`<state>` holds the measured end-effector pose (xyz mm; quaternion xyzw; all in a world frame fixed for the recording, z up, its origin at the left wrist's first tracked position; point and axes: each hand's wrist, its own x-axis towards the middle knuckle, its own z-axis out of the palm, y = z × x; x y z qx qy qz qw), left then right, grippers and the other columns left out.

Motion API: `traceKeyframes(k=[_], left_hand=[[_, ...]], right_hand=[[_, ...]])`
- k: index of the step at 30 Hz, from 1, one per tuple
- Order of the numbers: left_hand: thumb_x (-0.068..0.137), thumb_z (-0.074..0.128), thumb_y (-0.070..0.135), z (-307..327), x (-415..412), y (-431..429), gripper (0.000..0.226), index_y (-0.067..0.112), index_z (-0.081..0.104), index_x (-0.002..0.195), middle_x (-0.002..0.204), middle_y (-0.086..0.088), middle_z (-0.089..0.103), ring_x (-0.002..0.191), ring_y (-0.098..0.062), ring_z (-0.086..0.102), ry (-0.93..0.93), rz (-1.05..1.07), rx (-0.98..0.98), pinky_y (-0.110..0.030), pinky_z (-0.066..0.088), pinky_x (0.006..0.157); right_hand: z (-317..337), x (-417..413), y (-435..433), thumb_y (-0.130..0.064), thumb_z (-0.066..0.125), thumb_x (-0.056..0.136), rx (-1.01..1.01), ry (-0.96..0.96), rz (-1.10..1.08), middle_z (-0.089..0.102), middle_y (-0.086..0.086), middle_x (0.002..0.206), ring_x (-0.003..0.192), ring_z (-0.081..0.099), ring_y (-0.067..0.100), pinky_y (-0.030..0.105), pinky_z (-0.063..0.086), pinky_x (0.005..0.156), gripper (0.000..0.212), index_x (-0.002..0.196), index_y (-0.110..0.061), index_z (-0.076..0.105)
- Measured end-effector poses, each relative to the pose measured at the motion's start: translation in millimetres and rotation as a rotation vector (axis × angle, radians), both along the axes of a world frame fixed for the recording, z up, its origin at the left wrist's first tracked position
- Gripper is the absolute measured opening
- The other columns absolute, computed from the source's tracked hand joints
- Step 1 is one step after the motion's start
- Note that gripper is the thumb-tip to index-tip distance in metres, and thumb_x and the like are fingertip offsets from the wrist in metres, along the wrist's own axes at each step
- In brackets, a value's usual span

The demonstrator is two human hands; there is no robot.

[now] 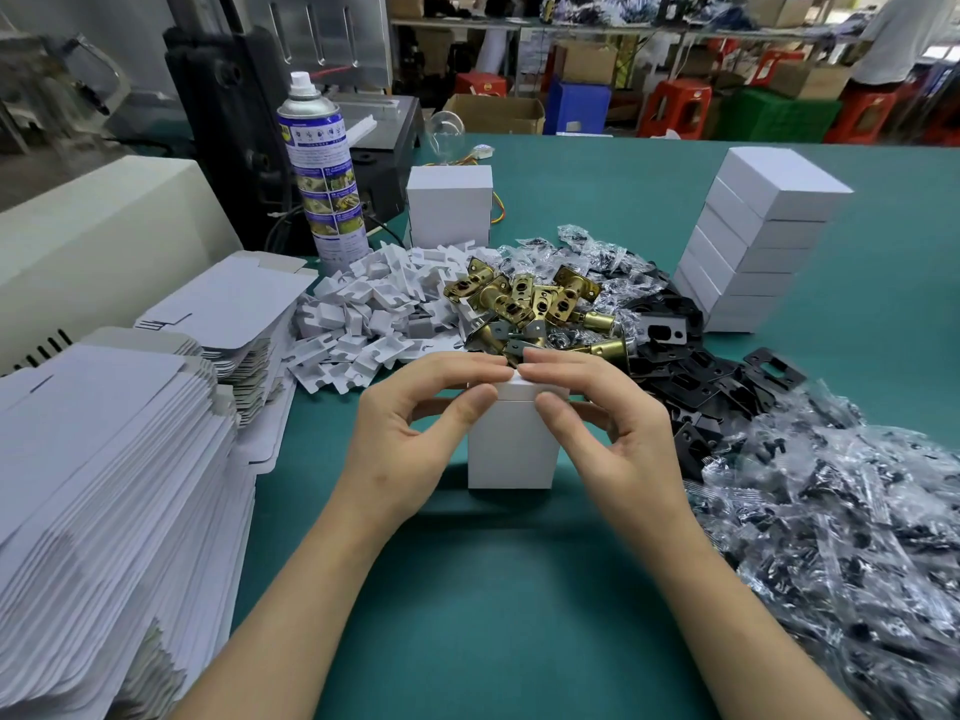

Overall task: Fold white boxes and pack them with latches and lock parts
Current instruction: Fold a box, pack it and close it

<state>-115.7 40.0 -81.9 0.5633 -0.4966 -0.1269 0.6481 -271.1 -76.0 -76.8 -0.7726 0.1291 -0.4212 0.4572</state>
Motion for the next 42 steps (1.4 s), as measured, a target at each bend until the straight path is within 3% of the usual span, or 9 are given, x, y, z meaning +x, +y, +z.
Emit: traceKeyframes(k=[8, 15, 24, 30, 33, 36, 39, 42], left_hand=[[0.096, 0.07, 0.029, 3, 4, 3, 0.016, 0.03, 0.079, 0.109, 0.119, 0.009, 0.077, 0.119, -0.019, 0.071, -0.093, 0.014, -0.01, -0.02, 0.056, 0.088], [0.094, 0.072, 0.023, 0, 11, 4, 0.019, 0.019, 0.081, 0.11, 0.124, 0.002, 0.076, 0.122, -0.019, 0.07, -0.138, -0.018, 0.029, -0.032, 0.055, 0.102], [0.089, 0.078, 0.024, -2, 8, 1, 0.02, 0.031, 0.081, 0.108, 0.113, 0.012, 0.079, 0.113, -0.016, 0.073, -0.03, -0.046, 0.053, -0.022, 0.058, 0.091], [0.09, 0.075, 0.034, -5, 5, 0, 0.021, 0.038, 0.08, 0.11, 0.113, 0.009, 0.078, 0.111, -0.016, 0.073, 0.041, -0.043, 0.068, -0.021, 0.056, 0.09], [0.092, 0.075, 0.026, -6, 4, 0, 0.028, 0.043, 0.078, 0.114, 0.113, 0.011, 0.078, 0.103, -0.011, 0.075, 0.109, -0.051, 0.113, -0.02, 0.057, 0.086], [0.091, 0.079, 0.026, -6, 5, -2, 0.026, 0.045, 0.079, 0.11, 0.108, 0.01, 0.079, 0.098, -0.009, 0.075, 0.187, 0.026, 0.105, -0.028, 0.063, 0.082], [0.092, 0.075, 0.022, -5, 4, -6, 0.024, 0.041, 0.082, 0.106, 0.098, 0.002, 0.078, 0.093, -0.011, 0.075, 0.442, 0.101, 0.06, -0.034, 0.065, 0.07], [0.098, 0.071, 0.012, -7, 3, -10, 0.026, 0.034, 0.081, 0.108, 0.094, -0.004, 0.079, 0.089, -0.017, 0.077, 0.63, 0.171, 0.067, -0.034, 0.064, 0.064]], right_hand=[[-4, 0, -6, -0.015, 0.068, 0.096, -0.058, 0.0, -0.007, 0.07, -0.001, 0.126, 0.123, 0.065, 0.012, 0.024, 0.056, 0.089, 0.019, 0.112, -0.017, 0.076], [-4, 0, -8, -0.016, 0.067, 0.096, -0.071, 0.007, -0.014, 0.072, -0.001, 0.12, 0.12, 0.066, 0.013, 0.03, 0.059, 0.089, 0.017, 0.11, -0.015, 0.078], [-6, 1, -9, -0.015, 0.067, 0.096, -0.092, 0.018, -0.029, 0.071, 0.001, 0.115, 0.114, 0.068, 0.015, 0.03, 0.058, 0.087, 0.017, 0.107, -0.011, 0.079], [-8, 1, -11, -0.024, 0.067, 0.096, -0.021, 0.016, -0.006, 0.071, -0.006, 0.121, 0.121, 0.065, 0.015, 0.03, 0.058, 0.089, 0.017, 0.11, -0.024, 0.077], [-10, 1, -12, -0.027, 0.069, 0.095, 0.009, 0.058, -0.02, 0.067, -0.012, 0.128, 0.124, 0.062, 0.014, 0.031, 0.058, 0.089, 0.028, 0.123, -0.031, 0.072], [-13, 1, -9, -0.039, 0.077, 0.088, -0.086, 0.145, -0.132, 0.059, -0.012, 0.129, 0.119, 0.059, 0.013, 0.027, 0.051, 0.093, 0.054, 0.138, -0.028, 0.06], [-13, 2, -4, -0.06, 0.077, 0.078, -0.256, 0.236, -0.287, 0.055, -0.005, 0.123, 0.118, 0.055, 0.015, 0.032, 0.047, 0.098, 0.073, 0.137, -0.021, 0.059], [-10, 5, 7, -0.069, 0.076, 0.071, -0.307, 0.329, -0.306, 0.053, -0.002, 0.126, 0.12, 0.052, 0.017, 0.035, 0.046, 0.101, 0.087, 0.139, -0.019, 0.056]])
